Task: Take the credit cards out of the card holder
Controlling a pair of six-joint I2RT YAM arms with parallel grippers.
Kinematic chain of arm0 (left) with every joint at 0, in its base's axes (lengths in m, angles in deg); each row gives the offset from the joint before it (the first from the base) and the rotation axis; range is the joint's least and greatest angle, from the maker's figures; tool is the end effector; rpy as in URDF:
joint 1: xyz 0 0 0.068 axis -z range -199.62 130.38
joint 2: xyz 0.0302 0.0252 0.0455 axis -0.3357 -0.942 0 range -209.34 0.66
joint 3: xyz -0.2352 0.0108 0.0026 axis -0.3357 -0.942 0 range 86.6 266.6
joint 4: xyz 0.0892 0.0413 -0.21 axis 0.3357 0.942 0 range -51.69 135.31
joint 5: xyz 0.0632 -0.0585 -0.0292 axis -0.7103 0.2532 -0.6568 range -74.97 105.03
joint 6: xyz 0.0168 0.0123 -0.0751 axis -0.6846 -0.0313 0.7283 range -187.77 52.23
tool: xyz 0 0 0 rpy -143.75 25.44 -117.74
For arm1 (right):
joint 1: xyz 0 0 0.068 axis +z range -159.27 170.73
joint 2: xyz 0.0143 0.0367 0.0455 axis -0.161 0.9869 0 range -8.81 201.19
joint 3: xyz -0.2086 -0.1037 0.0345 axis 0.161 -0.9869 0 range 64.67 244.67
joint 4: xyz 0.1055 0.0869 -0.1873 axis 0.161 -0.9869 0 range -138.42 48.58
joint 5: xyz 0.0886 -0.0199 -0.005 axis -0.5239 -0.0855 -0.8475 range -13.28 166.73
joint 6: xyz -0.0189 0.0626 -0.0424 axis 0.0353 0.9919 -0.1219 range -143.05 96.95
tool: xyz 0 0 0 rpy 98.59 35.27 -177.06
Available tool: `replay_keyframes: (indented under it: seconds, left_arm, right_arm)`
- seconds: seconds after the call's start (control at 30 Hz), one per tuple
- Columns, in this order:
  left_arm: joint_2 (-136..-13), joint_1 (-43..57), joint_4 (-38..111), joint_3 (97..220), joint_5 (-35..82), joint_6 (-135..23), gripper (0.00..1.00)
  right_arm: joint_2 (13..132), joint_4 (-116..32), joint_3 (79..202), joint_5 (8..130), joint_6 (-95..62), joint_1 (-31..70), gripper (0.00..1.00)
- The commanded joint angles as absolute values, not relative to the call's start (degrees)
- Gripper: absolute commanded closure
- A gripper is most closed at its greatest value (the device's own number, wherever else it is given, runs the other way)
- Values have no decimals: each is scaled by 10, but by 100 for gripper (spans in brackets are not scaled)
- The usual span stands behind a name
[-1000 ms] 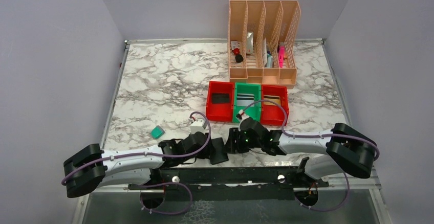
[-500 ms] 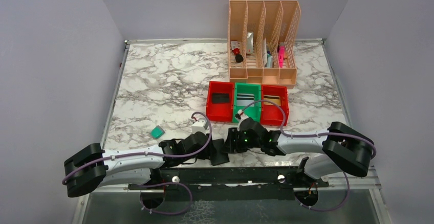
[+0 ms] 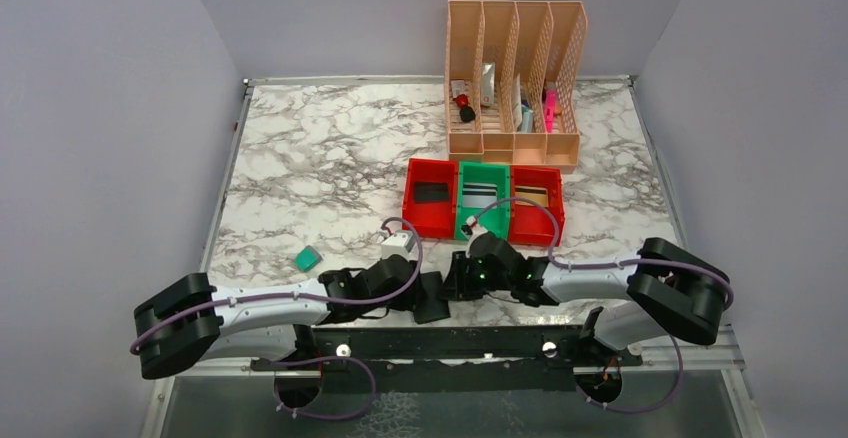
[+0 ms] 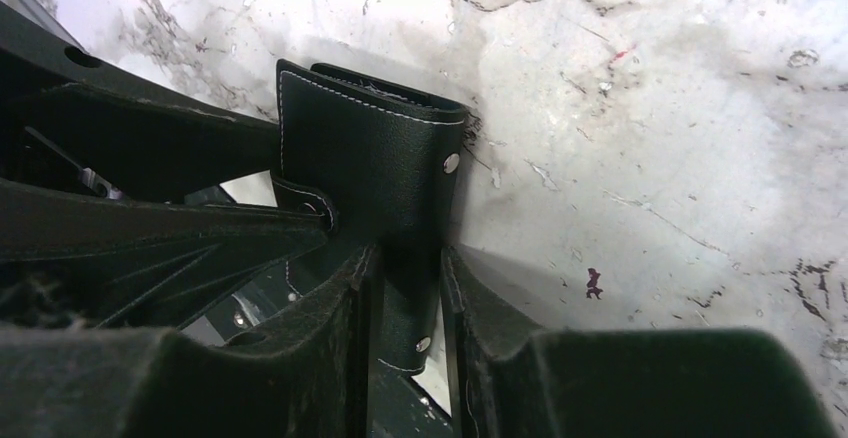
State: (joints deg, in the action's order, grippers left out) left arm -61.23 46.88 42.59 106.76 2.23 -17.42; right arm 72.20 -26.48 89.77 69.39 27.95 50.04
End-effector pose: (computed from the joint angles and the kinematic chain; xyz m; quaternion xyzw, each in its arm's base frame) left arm 0.0971 -0.1862 0.1151 0.0881 0.9181 -0.2630 0.2830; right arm 0.1252 0.2277 0.1012 -0.0922 0.9037 0.3730 0.1888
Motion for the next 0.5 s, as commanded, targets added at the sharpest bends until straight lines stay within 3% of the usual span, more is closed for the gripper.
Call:
replay_keyframes:
  seconds: [0.0, 0.07, 0.2, 0.33, 0.47]
  left_arm:
    - [-634, 470, 417, 1076, 45, -190, 57]
    - [-640, 469, 418, 1081, 43, -196, 55]
    - [-646, 469, 449, 1106, 17, -200, 41]
    - [-655, 469, 493, 1150, 2, -220, 35]
    - [-700, 469, 545, 1199, 0, -254, 37]
  right_arm:
    - [721, -237, 878, 695, 293, 505, 72]
    - [710, -229, 867, 698, 298, 505, 79]
    - [679, -228, 855, 710, 311, 505, 91]
    - [647, -244, 843, 735, 329, 505, 93]
    - [618, -281, 832, 787, 350, 505, 93]
